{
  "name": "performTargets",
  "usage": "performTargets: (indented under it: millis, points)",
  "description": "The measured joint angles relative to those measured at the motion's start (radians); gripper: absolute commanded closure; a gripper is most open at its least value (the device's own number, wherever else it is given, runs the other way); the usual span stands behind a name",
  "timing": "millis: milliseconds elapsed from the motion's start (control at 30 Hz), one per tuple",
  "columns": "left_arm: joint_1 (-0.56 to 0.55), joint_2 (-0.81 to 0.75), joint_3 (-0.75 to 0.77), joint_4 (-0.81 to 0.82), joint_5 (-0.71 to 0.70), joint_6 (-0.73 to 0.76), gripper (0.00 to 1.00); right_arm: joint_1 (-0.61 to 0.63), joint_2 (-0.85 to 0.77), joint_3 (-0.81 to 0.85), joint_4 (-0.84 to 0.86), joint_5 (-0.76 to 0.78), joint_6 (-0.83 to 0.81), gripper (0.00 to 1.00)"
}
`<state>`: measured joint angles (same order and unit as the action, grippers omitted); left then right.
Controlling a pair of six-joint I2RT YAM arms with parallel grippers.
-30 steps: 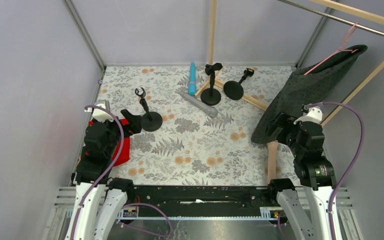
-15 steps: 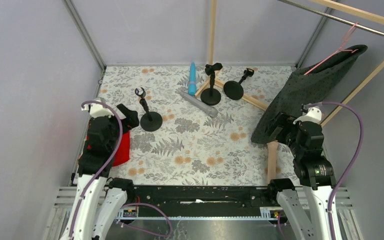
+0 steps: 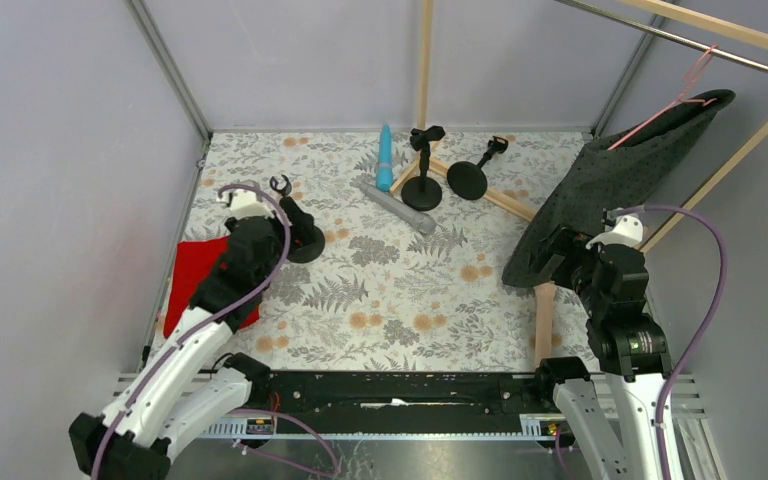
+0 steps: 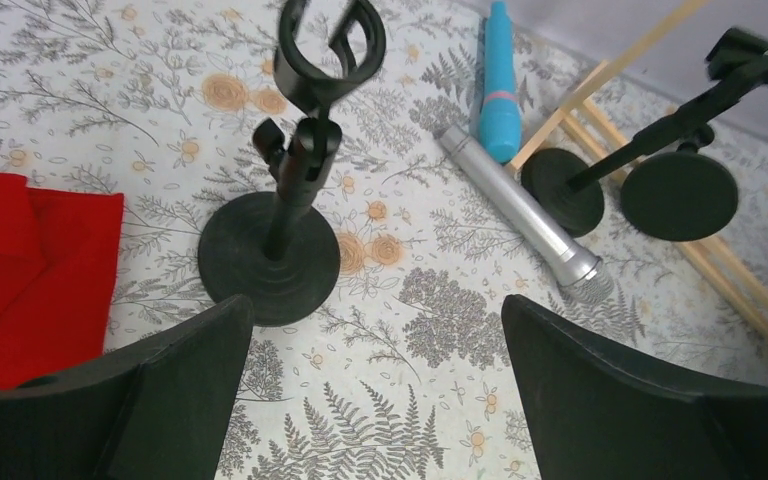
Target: Attach the microphones to the stand
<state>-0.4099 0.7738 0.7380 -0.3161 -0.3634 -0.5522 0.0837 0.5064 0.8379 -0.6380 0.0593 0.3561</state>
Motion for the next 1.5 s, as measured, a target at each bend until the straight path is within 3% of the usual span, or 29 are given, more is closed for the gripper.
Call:
performTargets:
  millis: [100, 567, 900, 1300, 1500]
  points:
    - [-0.049, 0.057, -0.028, 0.058, -0.058, 0.002, 0.01, 0.000, 0.000, 0.000, 0.000, 0.000, 0.000, 0.00]
    - [-0.055, 0.240, -0.082, 0.321, -0.243, 0.082, 0.08, 0.000, 0.011, -0.002, 0.000, 0.000, 0.000, 0.00]
    - [-0.055, 0.341, -0.098, 0.505, -0.273, 0.177, 0.32, 0.000, 0.011, -0.002, 0.000, 0.000, 0.000, 0.00]
    - [-0.040, 0.460, -0.098, 0.570, -0.313, 0.212, 0.37, 0.000, 0.011, -0.002, 0.000, 0.000, 0.000, 0.00]
    - [-0.003, 0.494, -0.096, 0.614, -0.322, 0.227, 0.49, 0.000, 0.013, -0.002, 0.000, 0.000, 0.000, 0.00]
